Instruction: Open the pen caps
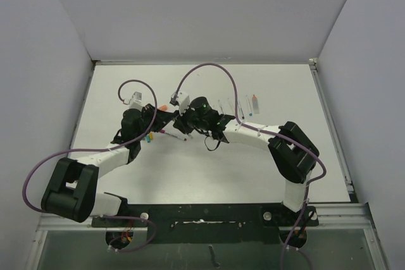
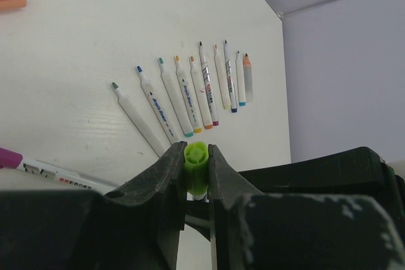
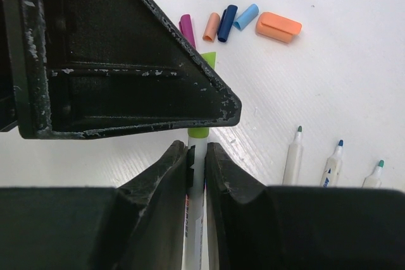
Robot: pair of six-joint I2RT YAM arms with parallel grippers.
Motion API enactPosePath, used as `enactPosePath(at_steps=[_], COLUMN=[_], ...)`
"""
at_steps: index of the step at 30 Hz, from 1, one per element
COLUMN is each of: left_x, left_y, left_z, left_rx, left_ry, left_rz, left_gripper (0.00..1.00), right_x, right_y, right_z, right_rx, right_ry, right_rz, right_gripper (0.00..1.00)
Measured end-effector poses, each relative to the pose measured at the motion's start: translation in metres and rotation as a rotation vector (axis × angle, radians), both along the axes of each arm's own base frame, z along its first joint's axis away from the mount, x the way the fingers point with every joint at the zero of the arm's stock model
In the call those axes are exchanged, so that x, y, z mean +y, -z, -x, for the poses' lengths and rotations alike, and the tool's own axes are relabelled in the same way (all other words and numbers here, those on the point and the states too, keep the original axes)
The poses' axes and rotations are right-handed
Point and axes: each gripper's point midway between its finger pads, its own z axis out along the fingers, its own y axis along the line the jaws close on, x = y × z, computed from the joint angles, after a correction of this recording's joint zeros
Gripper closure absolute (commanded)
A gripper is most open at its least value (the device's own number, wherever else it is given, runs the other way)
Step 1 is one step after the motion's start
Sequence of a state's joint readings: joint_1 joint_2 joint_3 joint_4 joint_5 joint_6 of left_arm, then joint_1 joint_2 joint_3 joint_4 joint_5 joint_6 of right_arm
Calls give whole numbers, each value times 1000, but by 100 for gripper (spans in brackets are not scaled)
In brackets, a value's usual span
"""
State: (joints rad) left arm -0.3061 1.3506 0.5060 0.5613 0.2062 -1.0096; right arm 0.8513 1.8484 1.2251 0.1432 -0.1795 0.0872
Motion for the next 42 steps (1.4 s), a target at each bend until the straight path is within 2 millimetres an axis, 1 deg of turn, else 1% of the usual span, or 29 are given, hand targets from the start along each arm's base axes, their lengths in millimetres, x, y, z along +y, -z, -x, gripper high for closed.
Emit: enactPosePath(at_steps=[9, 15, 23, 24, 25, 27, 28, 30, 32, 37, 39, 42], left_x=[3, 0, -11, -5, 9, 51, 68, 90, 97, 97, 95, 89], left_y=[1, 4, -12, -15, -17, -20, -21, -21, -20, -16, -14, -9], left_z=[0, 3, 4, -2, -12, -35, -43, -50, -52, -50, -47, -36], left_rx=[2, 24, 8, -6, -23, -40, -46, -47, -46, -35, -28, -14], left_ry=[-11, 18, 91, 64, 9, -140, -200, -272, -293, -285, -266, -222], left_rz=[-12, -26, 3, -7, -27, -66, -82, -104, -117, -128, -131, -134], left_gripper=[100, 100, 100, 100, 100, 100, 100, 100, 100, 100, 100, 100], right_x=[-1, -7, -19, -23, -31, -44, -49, -55, -59, -64, -65, -57], right_y=[1, 4, -14, -12, -5, 6, 9, 14, 15, 16, 17, 17], right_z=[0, 4, 9, 12, 19, 30, 34, 40, 42, 36, 29, 14], right_rx=[-1, -3, -37, -30, -10, 22, 33, 49, 52, 34, 25, 0], right_ry=[2, 11, 44, 48, 47, 48, 48, 49, 53, 89, 104, 119], right_rz=[-1, -5, -48, -37, -14, 24, 35, 53, 60, 84, 99, 112], right_gripper=[100, 100, 100, 100, 100, 100, 100, 100, 100, 100, 100, 100])
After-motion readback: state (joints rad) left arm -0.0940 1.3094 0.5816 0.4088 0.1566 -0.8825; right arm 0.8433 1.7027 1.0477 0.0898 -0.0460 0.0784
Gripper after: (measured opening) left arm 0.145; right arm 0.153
